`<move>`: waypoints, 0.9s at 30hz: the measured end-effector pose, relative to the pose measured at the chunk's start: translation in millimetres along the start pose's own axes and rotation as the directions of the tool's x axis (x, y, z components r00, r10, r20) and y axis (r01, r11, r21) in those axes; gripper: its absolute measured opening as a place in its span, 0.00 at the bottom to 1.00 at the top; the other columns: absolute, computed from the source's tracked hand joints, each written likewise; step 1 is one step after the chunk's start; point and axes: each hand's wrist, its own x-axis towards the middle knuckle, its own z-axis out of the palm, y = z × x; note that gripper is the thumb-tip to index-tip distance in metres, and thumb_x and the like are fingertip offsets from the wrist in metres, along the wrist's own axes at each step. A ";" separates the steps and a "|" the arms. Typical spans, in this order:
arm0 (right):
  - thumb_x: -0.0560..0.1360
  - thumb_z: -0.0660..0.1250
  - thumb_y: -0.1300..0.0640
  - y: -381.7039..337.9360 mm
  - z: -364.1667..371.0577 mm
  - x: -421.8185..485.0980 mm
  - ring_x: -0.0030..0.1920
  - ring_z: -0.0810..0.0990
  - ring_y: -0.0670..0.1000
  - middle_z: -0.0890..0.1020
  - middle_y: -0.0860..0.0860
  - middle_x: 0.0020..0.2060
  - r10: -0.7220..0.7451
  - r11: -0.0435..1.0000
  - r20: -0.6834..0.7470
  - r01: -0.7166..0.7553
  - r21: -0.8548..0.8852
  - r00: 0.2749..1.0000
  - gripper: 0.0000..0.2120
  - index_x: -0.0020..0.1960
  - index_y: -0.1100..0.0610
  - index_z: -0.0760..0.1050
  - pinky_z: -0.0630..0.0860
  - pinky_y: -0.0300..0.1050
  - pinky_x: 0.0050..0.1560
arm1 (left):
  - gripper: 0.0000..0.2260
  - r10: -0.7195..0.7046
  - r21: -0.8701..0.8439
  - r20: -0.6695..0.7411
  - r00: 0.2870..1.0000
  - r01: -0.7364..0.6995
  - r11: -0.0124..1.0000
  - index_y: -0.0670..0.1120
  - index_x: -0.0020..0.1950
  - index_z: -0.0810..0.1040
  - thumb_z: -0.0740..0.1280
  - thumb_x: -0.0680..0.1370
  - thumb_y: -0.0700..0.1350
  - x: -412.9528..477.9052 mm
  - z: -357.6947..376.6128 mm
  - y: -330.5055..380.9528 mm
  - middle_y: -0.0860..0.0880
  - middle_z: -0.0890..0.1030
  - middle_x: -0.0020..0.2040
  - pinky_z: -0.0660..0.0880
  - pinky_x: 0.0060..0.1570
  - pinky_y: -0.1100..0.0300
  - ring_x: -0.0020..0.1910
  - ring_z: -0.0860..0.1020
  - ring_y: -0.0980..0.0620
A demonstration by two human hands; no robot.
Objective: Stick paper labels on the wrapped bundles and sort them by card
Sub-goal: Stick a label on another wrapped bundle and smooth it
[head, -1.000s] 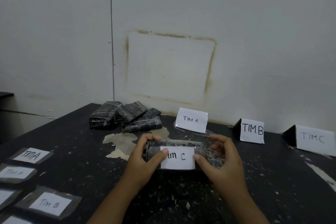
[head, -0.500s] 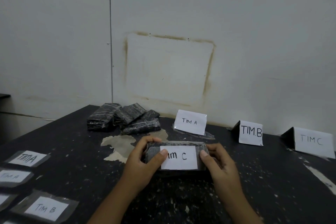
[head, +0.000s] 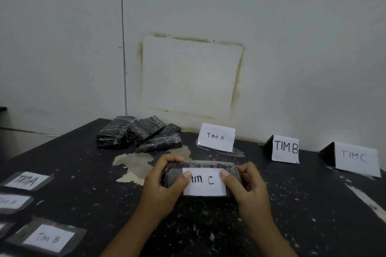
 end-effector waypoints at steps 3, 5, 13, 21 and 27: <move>0.61 0.69 0.41 1.1 1.8 -0.3 0.42 0.79 0.60 0.79 0.57 0.37 -0.016 1.000 -0.004 0.016 -0.007 1.000 0.17 0.36 0.53 0.71 0.76 0.62 0.40 | 0.17 0.007 -0.012 -0.015 1.000 -0.007 1.000 0.51 0.47 0.76 0.67 0.63 0.58 -0.3 0.4 -0.9 0.63 0.78 0.45 0.73 0.32 0.70 0.40 0.78 0.62; 0.64 0.69 0.43 1.9 1.0 0.2 0.40 0.79 0.59 0.78 0.56 0.35 -0.044 0.998 0.004 0.044 -0.033 0.999 0.14 0.35 0.52 0.70 0.76 0.58 0.37 | 0.18 0.010 -0.022 -0.024 1.000 -0.011 1.000 0.49 0.47 0.75 0.67 0.62 0.57 -0.8 0.8 -0.6 0.63 0.78 0.45 0.73 0.33 0.71 0.40 0.78 0.63; 0.69 0.64 0.44 7.8 -0.9 1.0 0.32 0.71 0.48 0.72 0.50 0.29 -0.106 0.990 0.039 0.109 -0.083 0.994 0.14 0.34 0.53 0.67 0.67 0.46 0.33 | 0.18 0.004 -0.030 -0.025 1.000 -0.005 1.000 0.49 0.47 0.76 0.67 0.63 0.57 -1.0 0.4 -2.1 0.63 0.78 0.45 0.73 0.34 0.72 0.41 0.78 0.63; 0.75 0.56 0.47 9.3 -2.8 3.3 0.28 0.66 0.47 0.70 0.51 0.28 -0.193 0.977 0.017 0.193 -0.085 0.981 0.16 0.33 0.55 0.65 0.64 0.43 0.28 | 0.19 -0.057 -0.090 -0.026 0.998 0.055 0.994 0.49 0.47 0.77 0.67 0.62 0.58 1.6 -3.9 -5.0 0.52 0.79 0.43 0.73 0.32 0.68 0.36 0.78 0.60; 0.61 0.71 0.33 4.5 -1.9 -2.5 0.40 0.79 0.37 0.81 0.44 0.39 -0.075 0.976 0.183 0.110 -0.190 0.980 0.23 0.45 0.48 0.71 0.75 0.31 0.36 | 0.13 -0.105 -0.063 -0.045 0.993 0.102 0.993 0.57 0.42 0.78 0.68 0.61 0.59 4.6 -7.6 -5.6 0.56 0.80 0.43 0.75 0.33 0.66 0.37 0.79 0.58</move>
